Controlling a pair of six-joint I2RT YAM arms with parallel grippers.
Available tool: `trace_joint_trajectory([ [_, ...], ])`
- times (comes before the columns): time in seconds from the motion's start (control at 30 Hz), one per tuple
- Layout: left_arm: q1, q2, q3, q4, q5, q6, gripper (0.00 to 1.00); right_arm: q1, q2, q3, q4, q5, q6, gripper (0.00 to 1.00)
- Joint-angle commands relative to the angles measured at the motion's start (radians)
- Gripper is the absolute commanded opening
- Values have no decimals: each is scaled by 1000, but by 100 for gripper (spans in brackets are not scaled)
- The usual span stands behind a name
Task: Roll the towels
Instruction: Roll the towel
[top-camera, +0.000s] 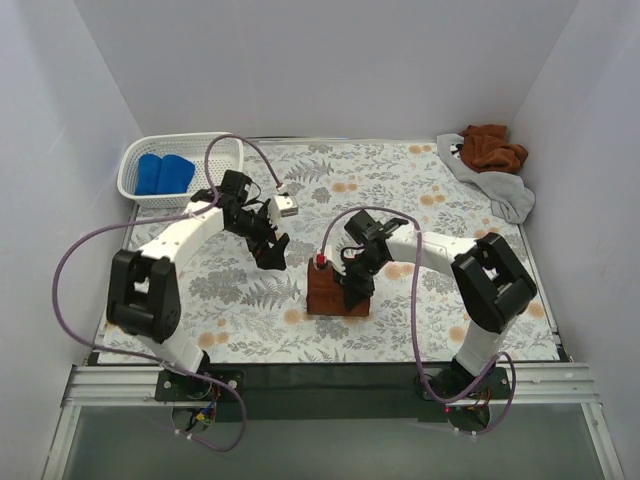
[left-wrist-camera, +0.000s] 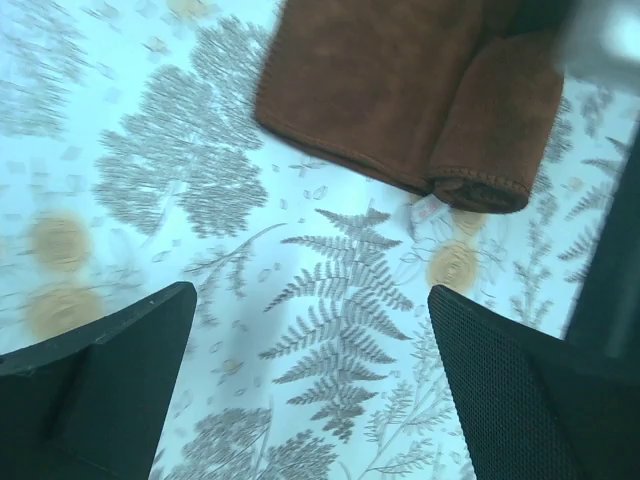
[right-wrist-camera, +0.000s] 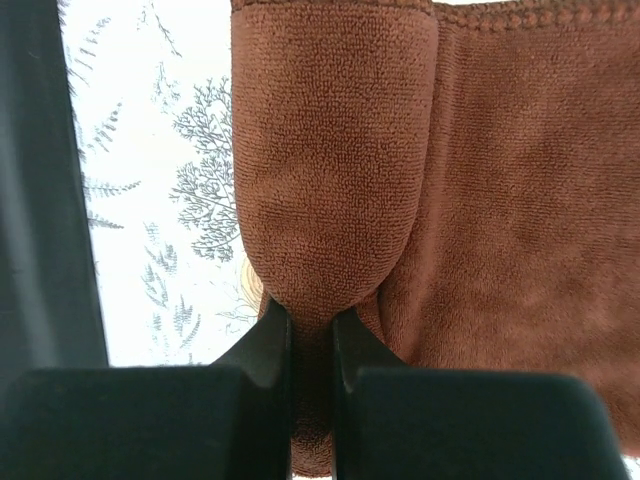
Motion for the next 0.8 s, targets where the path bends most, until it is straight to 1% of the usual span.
trace_joint_trajectory([
  [0.0, -28, -206, -91, 213, -160, -55, 98, -31, 128, 73, -185, -137, -15, 1],
  [0.03, -34, -283, -116, 235, -195, -50, 98, -44, 183, 94, -231, -149, -19, 1],
  [0.1, -60, -366, -195, 287, -206, -29, 98, -61, 234, 160, -277, -209, -30, 1],
  [0.13, -72, -434, -218, 299, -202, 6, 98, -74, 284, 183, -321, -230, -38, 1],
  [0.23, -169, -489, -287, 315, -225, 31, 98, -97, 361, 246, -384, -295, -50, 1],
  [0.27, -251, -501, -303, 310, -263, 42, 98, -102, 378, 260, -397, -307, -61, 1],
  [0.33, -349, -507, -352, 318, -320, 45, 98, -117, 435, 302, -444, -339, -81, 1],
  [0.37, -443, -507, -370, 342, -376, 45, 98, -128, 452, 312, -470, -362, -93, 1],
  [0.47, -560, -506, -429, 429, -455, 48, 98, -139, 516, 346, -507, -373, -125, 2],
  [0.53, -578, -487, -435, 450, -505, 57, 97, -144, 546, 354, -532, -379, -138, 2],
  [0.6, -608, -466, -441, 471, -536, 94, 88, -145, 563, 359, -546, -386, -150, 2],
  [0.63, -620, -464, -446, 482, -542, 103, 86, -144, 581, 360, -547, -389, -153, 2],
  [0.77, -709, -444, -472, 570, -561, 131, 83, -148, 615, 368, -559, -413, -164, 3],
])
